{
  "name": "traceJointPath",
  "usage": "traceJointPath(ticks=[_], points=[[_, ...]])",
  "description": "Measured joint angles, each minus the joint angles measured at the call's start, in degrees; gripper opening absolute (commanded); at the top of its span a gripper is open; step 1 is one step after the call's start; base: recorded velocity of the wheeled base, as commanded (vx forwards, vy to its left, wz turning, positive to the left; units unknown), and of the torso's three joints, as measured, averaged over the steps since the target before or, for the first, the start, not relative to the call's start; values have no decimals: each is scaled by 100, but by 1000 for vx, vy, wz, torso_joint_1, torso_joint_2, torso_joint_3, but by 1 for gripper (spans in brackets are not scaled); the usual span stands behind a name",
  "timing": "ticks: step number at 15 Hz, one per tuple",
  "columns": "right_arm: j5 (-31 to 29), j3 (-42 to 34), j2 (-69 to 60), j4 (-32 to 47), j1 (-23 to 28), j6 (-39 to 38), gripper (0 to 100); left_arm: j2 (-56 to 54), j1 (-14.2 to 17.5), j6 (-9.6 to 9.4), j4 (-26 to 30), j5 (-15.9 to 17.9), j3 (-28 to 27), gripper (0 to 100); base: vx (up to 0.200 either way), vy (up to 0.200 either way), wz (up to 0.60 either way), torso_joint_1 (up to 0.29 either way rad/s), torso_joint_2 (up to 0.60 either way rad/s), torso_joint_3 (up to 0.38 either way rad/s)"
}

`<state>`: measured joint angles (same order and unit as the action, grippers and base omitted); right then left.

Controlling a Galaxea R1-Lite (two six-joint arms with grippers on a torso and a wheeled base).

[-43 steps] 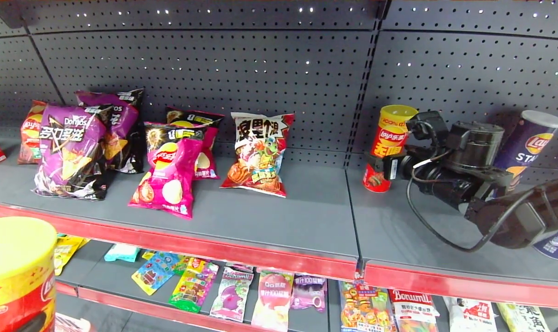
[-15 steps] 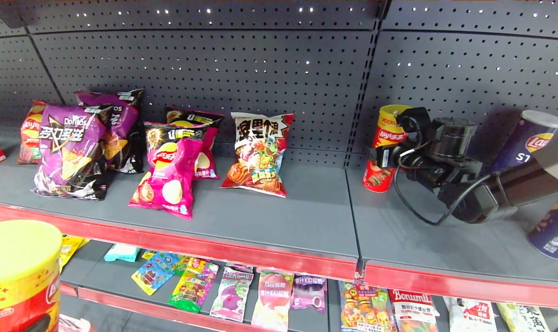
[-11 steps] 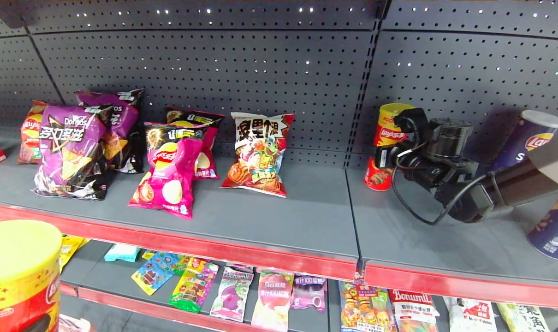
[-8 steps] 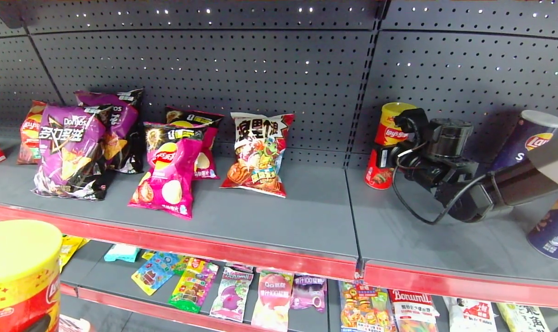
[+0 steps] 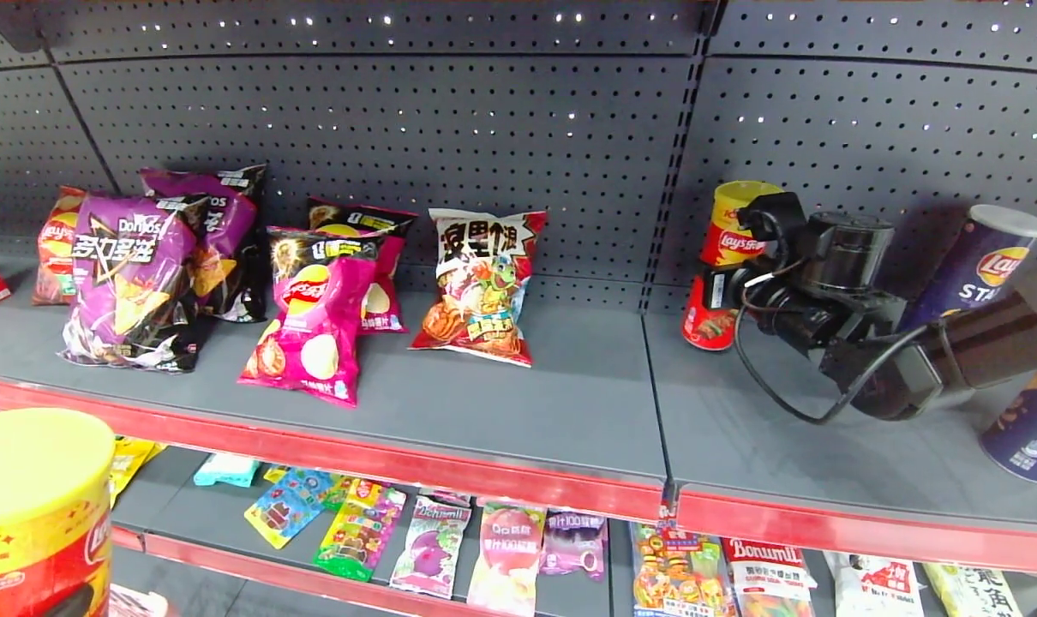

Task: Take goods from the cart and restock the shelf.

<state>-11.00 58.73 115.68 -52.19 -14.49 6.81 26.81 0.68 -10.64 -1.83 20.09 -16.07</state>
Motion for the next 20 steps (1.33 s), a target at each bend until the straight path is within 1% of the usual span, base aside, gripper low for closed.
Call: traceJointPath(ticks=[2,5,7,10,16,20], points=[[-9,-199,-265,-1,-90,54,0,1,-2,0,0,7,0,0,0,0,0,0,0,0],[-46,-695,-717,-11,-195,57,0,9,0,0,2,7,-7,0,0,0,0,0,0,0],[-217,-1064,-1014,-50,-215,51,0,9,0,0,2,5,-7,0,0,0,0,0,0,0],[-306,-1543,-1367,-364,-330,-28,0,12,0,2,2,5,6,0,0,0,0,0,0,0],[-318,-2170,-1524,-857,-512,-228,0,17,0,0,0,5,11,0,0,0,0,0,0,0],[-334,-2286,-1570,-877,-575,-233,0,15,0,0,0,2,24,0,0,0,0,0,0,0]])
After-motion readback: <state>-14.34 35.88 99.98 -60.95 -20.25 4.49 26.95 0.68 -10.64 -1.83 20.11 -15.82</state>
